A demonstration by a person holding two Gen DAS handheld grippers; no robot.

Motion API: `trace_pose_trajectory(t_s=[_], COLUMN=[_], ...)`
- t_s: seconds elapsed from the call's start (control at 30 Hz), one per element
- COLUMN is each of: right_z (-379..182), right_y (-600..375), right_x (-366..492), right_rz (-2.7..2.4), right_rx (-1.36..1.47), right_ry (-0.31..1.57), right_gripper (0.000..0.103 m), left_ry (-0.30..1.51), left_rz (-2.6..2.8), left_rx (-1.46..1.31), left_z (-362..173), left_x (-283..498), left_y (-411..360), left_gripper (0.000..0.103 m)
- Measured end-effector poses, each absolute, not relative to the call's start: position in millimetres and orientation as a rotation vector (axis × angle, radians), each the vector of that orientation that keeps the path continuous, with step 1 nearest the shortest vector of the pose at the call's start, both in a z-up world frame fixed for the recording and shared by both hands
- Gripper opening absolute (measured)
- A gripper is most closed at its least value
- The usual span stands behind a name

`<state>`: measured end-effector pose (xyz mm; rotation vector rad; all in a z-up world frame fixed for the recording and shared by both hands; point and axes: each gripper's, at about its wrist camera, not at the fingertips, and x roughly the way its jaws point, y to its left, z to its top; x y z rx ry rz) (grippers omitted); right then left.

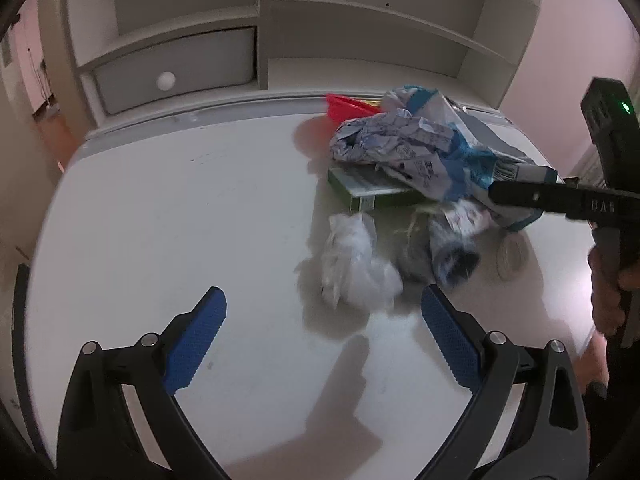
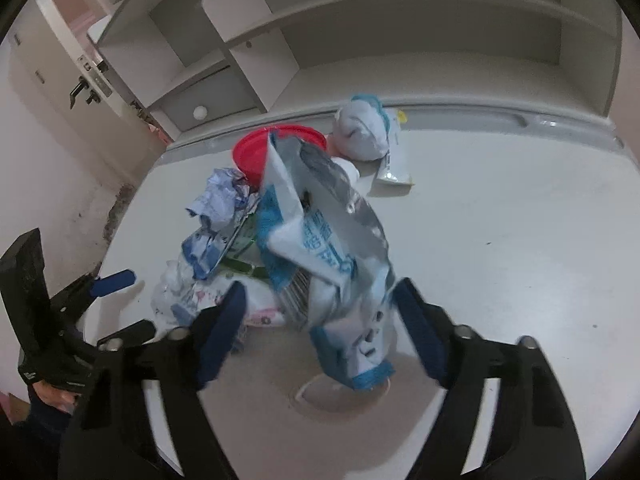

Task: Collect trash
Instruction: 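Return to the desk and grasp the white tissue with the left tool while the right grasps the blue-white wrapper, then carry the tissue and wrapper to the bin and open both tools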

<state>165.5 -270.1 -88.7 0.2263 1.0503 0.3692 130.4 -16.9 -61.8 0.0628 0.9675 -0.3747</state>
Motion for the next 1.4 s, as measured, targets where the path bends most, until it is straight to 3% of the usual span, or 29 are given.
trace_pose_trajectory(t_s=[0.03,0.1,0.27,0.37,0.4,0.43,0.77,0.93,1.4], right_z=[-88,-81,-57,-49,-47,-45,-29,-32,-92], right_y=[-271,-271,-278,-283,-286,-289,-350,-401,-574], right_x=[165,162,149,140,137,133,67,15,-186], right_rz=[0.375,0.38,0.375,0.368,0.364,0.359,0.173,0.03,-0.537], right_rx=[0.24,0.252,0.248,0.252,0.253,0.255,0.269,0.3,0.52], right_ry=[1.048,1.02,0.962,0.949,0.944,0.939,0.88,0.843,0.781], right_gripper=[0.051,0.038,0.038,0.038,0.038,0.038,0.038,0.038,0.038], left_ry=[0.977,0.986,1.009,1.003,1.005,1.009,0.916,0.891,0.789], left_rz=[-0.384,-0.392,-0.373,-0.364,-0.366,-0.365,-0.305,-0.371,-0.933], left_rx=[0.054,0.035,0.012,0.03,0.039,0.058,0.054,0.048,0.251], left_z=[-64,-67,-77,-78,-78,-77,-38,-26,-12], left_x=[134,142,155,155,155,153,121,103,-7], left_y=[-20,-24,-26,-26,-28,-30,-3,-29,-303], left_gripper=[0.095,0.095,0.093,0.068,0.049,0.036,0.035,0.035,0.035])
